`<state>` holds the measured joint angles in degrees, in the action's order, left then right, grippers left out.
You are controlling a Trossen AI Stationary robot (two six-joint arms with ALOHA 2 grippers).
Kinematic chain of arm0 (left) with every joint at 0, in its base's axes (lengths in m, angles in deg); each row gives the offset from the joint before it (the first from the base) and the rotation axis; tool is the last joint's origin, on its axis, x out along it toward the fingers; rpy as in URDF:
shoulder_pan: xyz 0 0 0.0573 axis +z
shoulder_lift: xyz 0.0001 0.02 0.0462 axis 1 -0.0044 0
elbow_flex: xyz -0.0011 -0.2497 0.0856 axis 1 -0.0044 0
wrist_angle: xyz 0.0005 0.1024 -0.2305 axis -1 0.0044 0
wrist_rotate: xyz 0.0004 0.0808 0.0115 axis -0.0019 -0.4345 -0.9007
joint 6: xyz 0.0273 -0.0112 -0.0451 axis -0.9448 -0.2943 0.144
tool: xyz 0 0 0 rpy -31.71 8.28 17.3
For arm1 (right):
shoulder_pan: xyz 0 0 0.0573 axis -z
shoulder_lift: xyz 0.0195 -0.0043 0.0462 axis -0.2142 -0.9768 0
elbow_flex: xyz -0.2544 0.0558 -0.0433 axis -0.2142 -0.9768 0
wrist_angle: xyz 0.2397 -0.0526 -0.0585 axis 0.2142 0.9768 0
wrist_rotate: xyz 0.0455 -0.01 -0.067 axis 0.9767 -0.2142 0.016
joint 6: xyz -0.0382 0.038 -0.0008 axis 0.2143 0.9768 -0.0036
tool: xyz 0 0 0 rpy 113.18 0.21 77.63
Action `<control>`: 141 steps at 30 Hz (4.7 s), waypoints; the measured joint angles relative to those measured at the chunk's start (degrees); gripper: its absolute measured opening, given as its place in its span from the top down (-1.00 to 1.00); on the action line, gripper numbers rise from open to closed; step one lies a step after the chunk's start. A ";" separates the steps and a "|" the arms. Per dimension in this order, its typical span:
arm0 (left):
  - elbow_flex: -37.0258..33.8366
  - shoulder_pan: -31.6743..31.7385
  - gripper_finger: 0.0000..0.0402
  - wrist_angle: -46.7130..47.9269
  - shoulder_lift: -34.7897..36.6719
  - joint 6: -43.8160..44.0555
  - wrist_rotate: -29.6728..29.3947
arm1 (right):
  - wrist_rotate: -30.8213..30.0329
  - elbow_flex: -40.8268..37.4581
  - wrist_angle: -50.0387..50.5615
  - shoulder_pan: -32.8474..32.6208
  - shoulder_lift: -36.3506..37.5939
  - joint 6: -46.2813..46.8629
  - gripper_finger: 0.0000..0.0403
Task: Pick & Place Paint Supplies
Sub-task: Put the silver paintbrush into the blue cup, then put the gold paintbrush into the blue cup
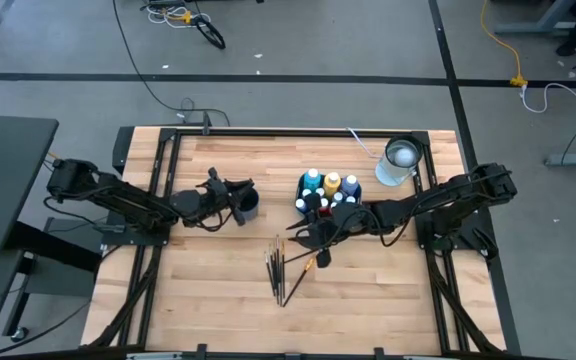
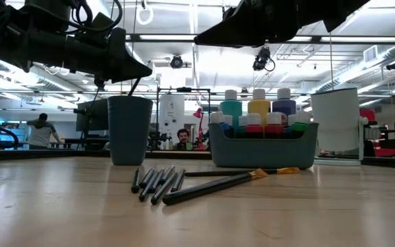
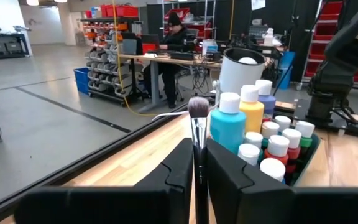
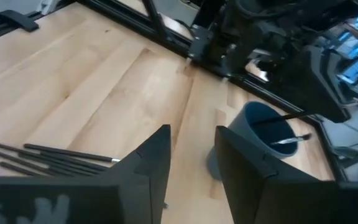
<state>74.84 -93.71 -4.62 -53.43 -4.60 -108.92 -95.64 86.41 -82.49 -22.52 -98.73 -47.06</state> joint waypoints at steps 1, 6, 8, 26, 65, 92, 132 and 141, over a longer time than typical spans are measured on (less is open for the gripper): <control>0.00 0.00 0.75 0.19 0.00 -0.05 -0.05 | 1.23 0.01 0.52 0.02 0.00 -0.05 0.35; 0.00 0.00 0.71 0.21 0.00 -0.75 -0.05 | 9.76 0.00 3.64 -0.55 -0.26 1.82 0.35; 0.00 0.00 0.71 0.31 0.00 -0.73 -0.05 | 12.46 0.00 6.71 -1.53 -0.68 4.80 0.35; 1.27 -0.01 0.71 1.36 0.00 -0.25 2.10 | 3.32 -0.04 20.40 -6.82 -12.62 7.50 0.35; 1.70 -0.07 0.71 0.97 0.02 0.21 4.10 | 8.57 0.02 28.17 -3.39 -12.72 2.86 0.94; 1.75 -0.07 0.44 -9.23 0.07 21.55 24.82 | -19.16 6.88 20.54 -7.47 -5.68 -34.96 1.00; 18.97 -4.48 0.16 29.87 0.02 28.61 39.20 | -37.32 6.91 -3.60 -11.85 -7.63 -63.10 1.00; 18.97 -4.48 0.16 29.91 0.02 28.61 37.80 | -37.31 6.91 -4.33 -9.81 -7.63 -61.56 1.00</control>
<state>93.82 -98.19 25.29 -53.40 24.01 -71.12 -132.95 93.32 -86.82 -32.33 -106.36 -108.62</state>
